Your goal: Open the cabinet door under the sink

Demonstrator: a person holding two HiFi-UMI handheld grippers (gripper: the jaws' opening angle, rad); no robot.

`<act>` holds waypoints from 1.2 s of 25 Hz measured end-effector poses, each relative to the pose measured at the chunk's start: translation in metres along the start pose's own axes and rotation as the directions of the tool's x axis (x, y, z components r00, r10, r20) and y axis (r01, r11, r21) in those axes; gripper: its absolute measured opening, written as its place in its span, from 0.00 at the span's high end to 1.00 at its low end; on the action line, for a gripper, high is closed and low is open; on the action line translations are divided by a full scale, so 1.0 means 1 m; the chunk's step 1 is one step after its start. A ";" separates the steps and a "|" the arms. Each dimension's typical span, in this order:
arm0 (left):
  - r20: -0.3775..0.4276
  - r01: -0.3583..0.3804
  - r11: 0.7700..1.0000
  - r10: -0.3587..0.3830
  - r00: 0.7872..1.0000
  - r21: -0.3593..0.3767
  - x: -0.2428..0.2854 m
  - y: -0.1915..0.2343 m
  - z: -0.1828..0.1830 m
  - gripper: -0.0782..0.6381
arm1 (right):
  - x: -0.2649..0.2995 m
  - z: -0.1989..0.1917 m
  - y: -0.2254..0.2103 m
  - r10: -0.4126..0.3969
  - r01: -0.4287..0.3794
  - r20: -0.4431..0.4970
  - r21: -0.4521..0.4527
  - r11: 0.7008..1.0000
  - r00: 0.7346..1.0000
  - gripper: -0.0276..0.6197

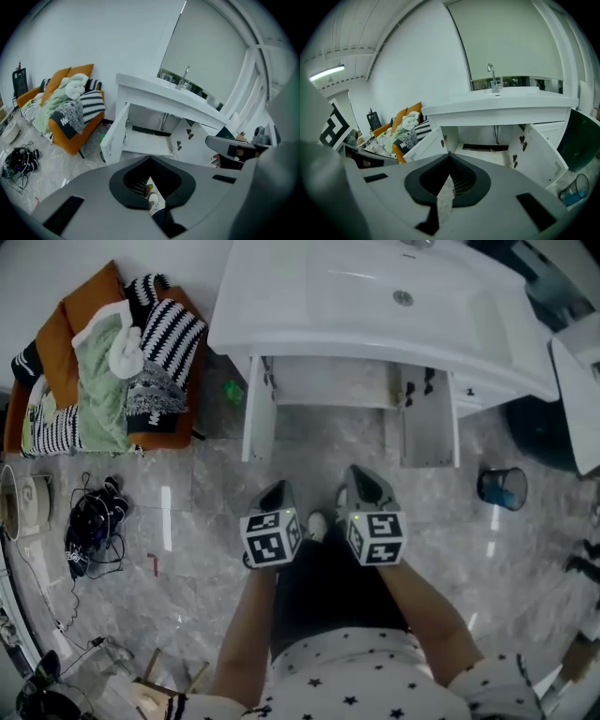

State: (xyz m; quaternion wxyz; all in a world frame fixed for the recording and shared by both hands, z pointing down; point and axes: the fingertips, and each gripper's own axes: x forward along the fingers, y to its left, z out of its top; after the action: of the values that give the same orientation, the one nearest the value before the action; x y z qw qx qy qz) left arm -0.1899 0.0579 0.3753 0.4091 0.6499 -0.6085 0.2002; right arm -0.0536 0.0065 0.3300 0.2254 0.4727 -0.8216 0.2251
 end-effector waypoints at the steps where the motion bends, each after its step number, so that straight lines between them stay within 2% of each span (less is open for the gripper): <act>1: 0.001 0.009 1.000 -0.009 1.000 0.011 -0.002 -0.006 0.002 0.88 | -0.007 0.002 -0.004 -0.007 0.007 0.005 0.007 1.000 1.000 0.95; 9: -0.011 0.073 0.995 -0.072 0.997 0.068 -0.021 -0.056 0.009 0.88 | -0.058 0.017 -0.021 -0.033 0.030 0.048 0.050 0.998 0.998 0.95; 15: -0.029 0.105 0.986 -0.102 0.994 0.129 -0.036 -0.086 0.007 0.88 | -0.083 0.022 -0.029 -0.020 0.017 0.064 0.050 0.999 0.998 0.95; 25: -0.016 0.115 0.978 -0.114 0.993 0.173 -0.068 -0.128 -0.007 0.88 | -0.133 0.015 -0.035 0.059 -0.060 0.058 0.019 0.998 0.997 0.95; 30: 0.002 0.089 0.984 -0.091 0.996 0.154 -0.083 -0.147 -0.021 0.88 | -0.162 0.006 -0.041 0.107 -0.105 0.048 -0.031 0.994 0.993 0.95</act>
State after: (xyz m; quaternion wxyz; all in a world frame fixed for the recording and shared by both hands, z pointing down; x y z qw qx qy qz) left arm -0.0593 0.1153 0.2821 0.3638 0.7071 -0.5632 0.2247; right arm 0.0552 0.0937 0.2367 0.1994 0.4306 -0.8541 0.2131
